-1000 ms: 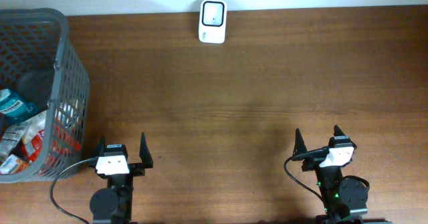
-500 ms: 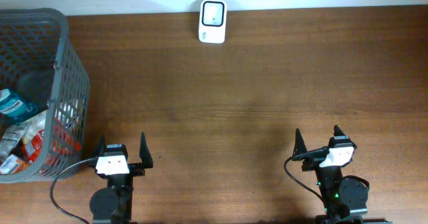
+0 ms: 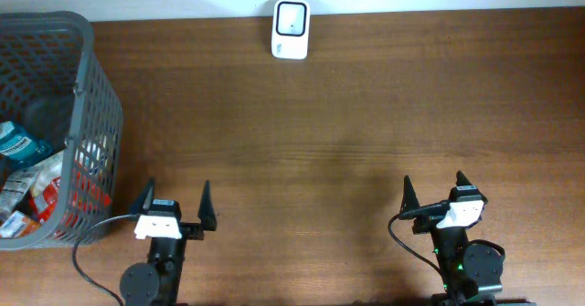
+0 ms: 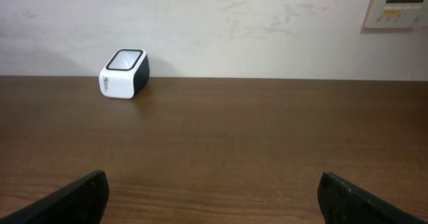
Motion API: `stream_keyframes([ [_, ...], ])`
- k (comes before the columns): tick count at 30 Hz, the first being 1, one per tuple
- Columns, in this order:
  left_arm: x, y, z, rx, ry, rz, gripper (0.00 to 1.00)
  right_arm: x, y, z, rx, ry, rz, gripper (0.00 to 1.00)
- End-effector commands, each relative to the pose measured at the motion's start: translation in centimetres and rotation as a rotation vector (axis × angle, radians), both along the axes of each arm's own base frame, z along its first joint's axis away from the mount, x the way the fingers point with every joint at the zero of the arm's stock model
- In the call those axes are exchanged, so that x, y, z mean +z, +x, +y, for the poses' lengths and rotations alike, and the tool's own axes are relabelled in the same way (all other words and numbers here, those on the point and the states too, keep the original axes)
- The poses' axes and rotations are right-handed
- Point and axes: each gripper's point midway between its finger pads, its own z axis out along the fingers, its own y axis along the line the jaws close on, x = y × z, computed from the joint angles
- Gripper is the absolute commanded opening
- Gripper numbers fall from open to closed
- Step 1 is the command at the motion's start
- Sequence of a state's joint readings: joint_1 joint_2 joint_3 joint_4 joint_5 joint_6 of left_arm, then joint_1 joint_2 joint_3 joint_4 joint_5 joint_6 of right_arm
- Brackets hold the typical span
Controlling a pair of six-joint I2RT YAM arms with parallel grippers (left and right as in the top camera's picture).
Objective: Scan the item barcode
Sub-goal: 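Swing the left gripper over the grey basket and lower inside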
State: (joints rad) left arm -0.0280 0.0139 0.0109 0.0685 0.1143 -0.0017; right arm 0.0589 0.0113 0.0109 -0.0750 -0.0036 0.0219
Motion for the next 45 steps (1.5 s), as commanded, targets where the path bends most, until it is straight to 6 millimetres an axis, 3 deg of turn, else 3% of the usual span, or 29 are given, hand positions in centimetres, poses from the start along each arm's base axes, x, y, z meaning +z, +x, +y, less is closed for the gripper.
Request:
stream_keyframes([
  [1,5.0,-1.7,-3.2,-0.188,0.021,-0.218,0.99,-0.3,0.0,-0.1,-0.01,-0.001,0.008,0.99],
  [4,11.9,-4.9,-2.9,-0.172,0.037,-0.537,0.99,-0.3,0.0,-0.1,-0.01,-0.001,0.008,0.99],
  [10,15.2,-6.8,-2.9,-0.175,0.041,-0.64,0.98,-0.3,0.0,-0.1,-0.009,-0.001,0.008,0.99],
  [14,18.7,-8.3,-2.8,-0.173,0.045,-0.703,0.98,-0.3,0.0,-0.1,-0.009,-0.001,0.008,0.99],
  [18,21.8,-8.6,-3.2,-0.197,0.056,-0.718,0.98,-0.3,0.0,-0.1,-0.01,-0.001,0.008,0.99],
  [20,22.6,-8.1,-4.4,-0.265,0.084,-0.699,0.98,-0.3,0.0,-0.1,-0.009,-0.001,0.008,0.99],
  [23,23.6,-6.3,-4.7,-0.29,0.054,-0.624,0.98,-0.3,0.0,-0.1,-0.01,-0.001,0.008,0.98],
  [27,24.6,-2.0,-5.0,-0.306,0.03,-0.41,0.98,-0.3,0.0,-0.1,-0.009,-0.001,0.008,0.99],
  [30,25.3,0.4,-6.5,-0.4,0.032,-0.256,0.98,-0.3,0.0,-0.1,-0.009,-0.001,0.008,0.99],
  [32,26.0,0.1,-9.0,-0.575,0.06,-0.22,0.98,-0.3,0.0,-0.1,-0.009,-0.001,0.008,0.99],
  [33,26.0,-1.3,-11.5,-0.778,0.104,-0.221,0.98,-0.3,0.0,-0.1,-0.009,-0.001,0.008,0.99],
  [35,26.0,-2.2,-12.6,-0.888,0.145,-0.255,0.98,-0.3,0.0,-0.1,-0.01,-0.001,0.008,0.98],
  [39,26.4,-1.7,-12.6,-0.884,0.157,-0.284,0.99,-0.3,0.0,-0.1,-0.009,-0.001,0.008,0.99],
  [43,29.4,0.3,-10.4,-0.694,0.05,-0.29,0.98,-0.3,0.0,-0.1,-0.01,-0.001,0.008,0.99],
  [45,30.3,2.1,-8.7,-0.56,-0.016,-0.178,0.99,-0.3,0.0,-0.1,-0.009,-0.001,0.008,0.99],
])
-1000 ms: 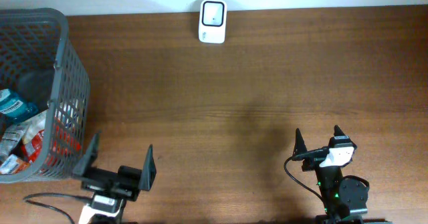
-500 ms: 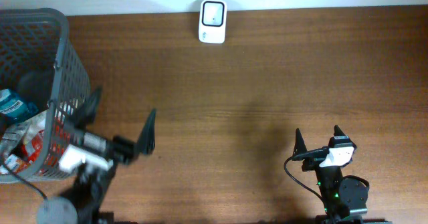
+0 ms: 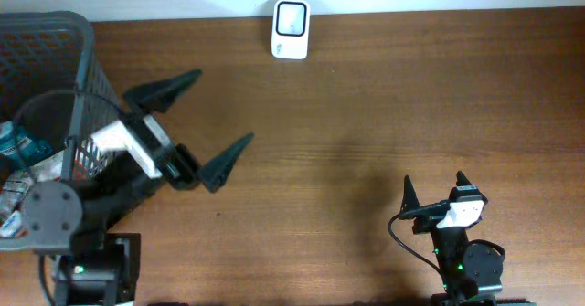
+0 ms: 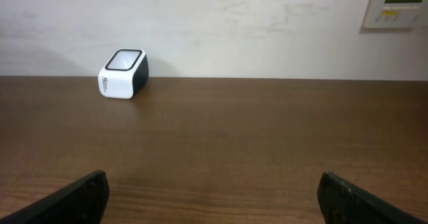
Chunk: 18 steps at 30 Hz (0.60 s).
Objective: Scan the item barcode
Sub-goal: 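Swing the left gripper over the grey basket and lower inside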
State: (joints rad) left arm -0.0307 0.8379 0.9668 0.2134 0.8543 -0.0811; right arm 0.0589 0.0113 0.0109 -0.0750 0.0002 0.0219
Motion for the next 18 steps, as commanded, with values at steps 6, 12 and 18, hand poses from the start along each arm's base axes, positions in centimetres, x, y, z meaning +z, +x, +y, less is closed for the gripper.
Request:
stream_keyframes([
  [6,0.1,2.2,1.6,0.149,0.069,0.368,0.99,-0.3,0.0,0.0,-0.005,0.0,0.008,0.99],
  [12,-1.0,3.4,1.7,0.154,0.073,0.409,0.98,-0.3,0.0,-0.1,-0.006,0.0,0.008,0.99],
  [18,1.1,6.4,8.0,0.577,-0.021,0.445,0.98,-0.3,0.0,-0.1,-0.006,0.0,0.008,0.99],
])
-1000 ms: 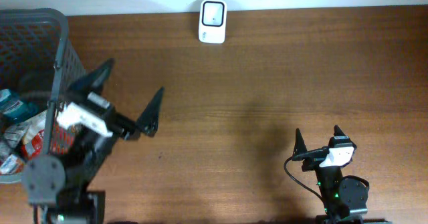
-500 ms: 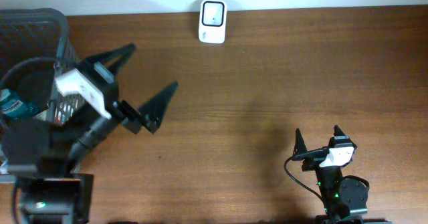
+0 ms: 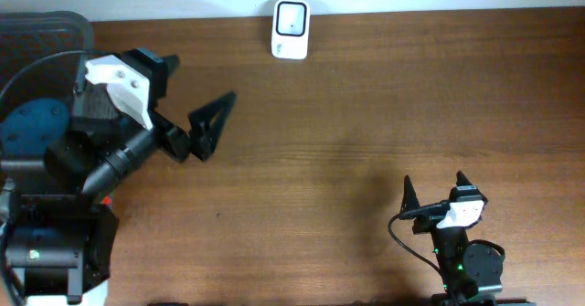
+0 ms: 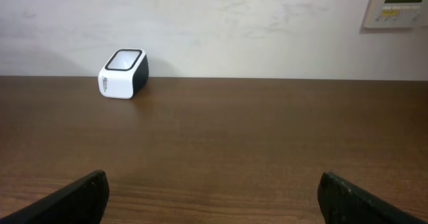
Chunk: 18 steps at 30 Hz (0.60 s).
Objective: Scan the item barcode
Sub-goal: 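Swing the left gripper over the grey basket and lower inside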
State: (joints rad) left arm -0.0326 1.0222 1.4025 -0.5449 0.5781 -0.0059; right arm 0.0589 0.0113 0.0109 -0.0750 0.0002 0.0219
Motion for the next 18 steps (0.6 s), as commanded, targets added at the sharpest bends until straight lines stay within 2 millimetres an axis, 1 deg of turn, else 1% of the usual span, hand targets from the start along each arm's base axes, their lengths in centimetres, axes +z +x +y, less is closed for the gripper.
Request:
stream_keyframes([
  [1,2.3,2.0,6.2,0.398,0.026,0.032,0.98,-0.3,0.0,0.0,-0.005,0.0,0.008,0.99],
  [2,2.0,2.4,7.2,0.452,0.05,0.087,0.98,-0.3,0.0,0.0,-0.005,0.0,0.008,0.99],
  [3,1.5,2.8,7.6,0.473,0.071,0.146,0.98,-0.3,0.0,-0.1,-0.006,0.0,0.008,0.99],
  [4,1.0,3.3,7.5,0.469,0.087,0.203,0.98,-0.3,0.0,-0.1,-0.006,0.0,0.008,0.99],
  [6,0.0,4.3,7.2,0.454,0.098,0.259,0.98,-0.3,0.0,0.0,-0.005,0.0,0.008,0.99],
  [7,-0.4,4.6,7.2,0.455,0.102,0.273,0.98,-0.3,0.0,0.0,-0.005,0.0,0.008,0.99],
  [8,-1.3,5.2,7.4,0.464,0.113,0.303,0.98,-0.3,0.0,0.0,-0.005,0.0,0.008,0.99],
  [10,-2.4,6.1,7.4,0.463,0.123,0.338,0.98,-0.3,0.0,0.0,-0.005,0.0,0.008,0.98],
  [12,-2.9,7.0,7.5,0.47,0.126,0.345,0.98,-0.3,0.0,0.0,-0.005,0.0,0.008,0.98],
  [13,-2.9,7.3,8.0,0.494,0.12,0.344,0.98,-0.3,0.0,0.0,-0.005,0.0,0.008,0.99],
  [14,-2.9,7.5,8.8,0.538,0.107,0.348,0.98,-0.3,0.0,0.0,-0.005,0.0,0.008,0.99],
  [17,-2.8,7.4,13.0,0.754,0.048,0.364,0.98,-0.3,0.0,0.0,-0.005,0.0,0.008,0.98],
  [18,-2.8,7.3,13.8,0.795,0.038,0.364,0.98,-0.3,0.0,0.0,-0.005,0.0,0.008,0.99],
])
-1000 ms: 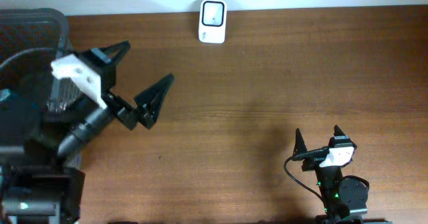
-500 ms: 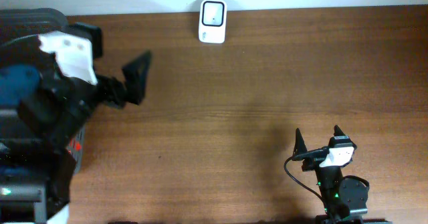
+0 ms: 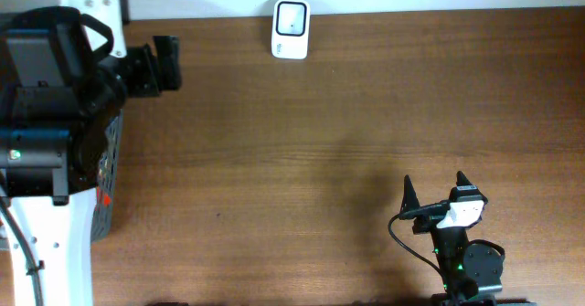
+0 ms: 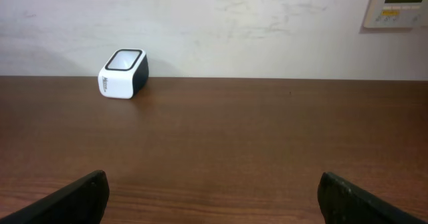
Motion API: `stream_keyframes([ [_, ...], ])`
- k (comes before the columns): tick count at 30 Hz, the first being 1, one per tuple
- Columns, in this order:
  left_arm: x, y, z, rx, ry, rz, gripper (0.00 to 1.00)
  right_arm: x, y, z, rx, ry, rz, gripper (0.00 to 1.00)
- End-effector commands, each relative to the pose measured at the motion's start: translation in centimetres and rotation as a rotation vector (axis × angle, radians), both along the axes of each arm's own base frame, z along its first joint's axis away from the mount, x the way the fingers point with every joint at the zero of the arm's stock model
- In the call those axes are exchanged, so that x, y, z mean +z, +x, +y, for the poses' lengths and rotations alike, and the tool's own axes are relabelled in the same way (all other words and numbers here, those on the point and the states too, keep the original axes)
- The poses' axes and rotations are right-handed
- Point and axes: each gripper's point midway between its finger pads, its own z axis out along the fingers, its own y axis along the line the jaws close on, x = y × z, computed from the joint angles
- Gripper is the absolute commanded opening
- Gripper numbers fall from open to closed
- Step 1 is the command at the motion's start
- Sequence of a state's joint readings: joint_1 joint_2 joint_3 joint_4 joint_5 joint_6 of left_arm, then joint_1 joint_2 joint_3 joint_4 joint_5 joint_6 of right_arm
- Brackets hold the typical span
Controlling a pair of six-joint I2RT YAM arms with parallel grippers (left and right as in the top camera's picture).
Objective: Scan the item barcode
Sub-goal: 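Swing the left gripper over the grey basket and lower inside, then grasp the red snack bag in the basket with the left gripper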
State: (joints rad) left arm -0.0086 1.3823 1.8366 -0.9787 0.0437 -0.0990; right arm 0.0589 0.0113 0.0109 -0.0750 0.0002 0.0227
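The white barcode scanner (image 3: 291, 17) stands at the table's far edge by the wall; it shows at the far left in the right wrist view (image 4: 124, 73). My left arm (image 3: 64, 96) hangs over the grey mesh basket (image 3: 108, 164) at the far left. Its wrist end (image 3: 157, 65) points down and its fingers are hidden beneath it. The items in the basket are covered by the arm, apart from a scrap of red packaging (image 3: 104, 199). My right gripper (image 3: 434, 193) rests open near the front edge with nothing between its fingers (image 4: 80, 194).
The brown wooden table (image 3: 366, 114) ends at a white wall behind the scanner. A wall control panel (image 4: 400, 3) hangs at the upper right in the right wrist view.
My left arm has shifted further back and left, from beside the basket's right wall to over the basket. Its open fingers, seen before over the table, are hidden now. The right arm is unchanged.
Both grippers first rested open at the front edge, with the basket of packets uncovered at the left. Then the left gripper was raised and wide open beside the basket, then further back. Now it sits over the basket, fingers out of sight. The right gripper stayed put.
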Motion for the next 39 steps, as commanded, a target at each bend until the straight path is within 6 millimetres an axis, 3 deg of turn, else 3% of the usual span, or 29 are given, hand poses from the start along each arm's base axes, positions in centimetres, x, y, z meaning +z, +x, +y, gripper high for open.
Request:
stream_keyframes([
  [1,1.2,-0.7,6.1,0.319,-0.019,-0.039,0.98,-0.3,0.0,-0.1,-0.006,-0.001,0.008,0.99],
  [8,0.9,-4.5,17.6,0.848,-0.232,-0.104,0.98,-0.3,0.0,0.0,-0.005,-0.001,0.008,0.99],
  [13,-0.8,-6.5,20.7,0.959,-0.233,-0.047,0.98,-0.3,0.0,0.0,-0.005,-0.001,0.008,0.99],
  [19,-4.9,-5.6,22.1,0.999,-0.227,0.097,0.98,-0.3,0.0,0.0,-0.005,-0.001,0.008,0.99],
  [26,-12.9,-2.9,23.5,1.016,-0.216,0.35,0.98,-0.3,0.0,0.0,-0.005,-0.001,0.008,0.99],
  [29,-15.3,-2.6,23.6,1.018,-0.212,0.429,0.99,-0.3,0.0,-0.1,-0.006,-0.001,0.008,0.99],
  [33,-17.1,-2.8,23.9,1.037,-0.197,0.497,0.98,-0.3,0.0,-0.1,-0.006,-0.001,0.008,0.98],
  [36,-17.5,-4.5,25.6,1.146,-0.237,0.502,0.98,-0.3,0.0,0.0,-0.005,-0.001,0.008,0.99],
  [39,-18.2,-6.3,26.0,1.233,-0.32,0.527,0.98,-0.3,0.0,0.0,-0.005,-0.001,0.008,0.99],
])
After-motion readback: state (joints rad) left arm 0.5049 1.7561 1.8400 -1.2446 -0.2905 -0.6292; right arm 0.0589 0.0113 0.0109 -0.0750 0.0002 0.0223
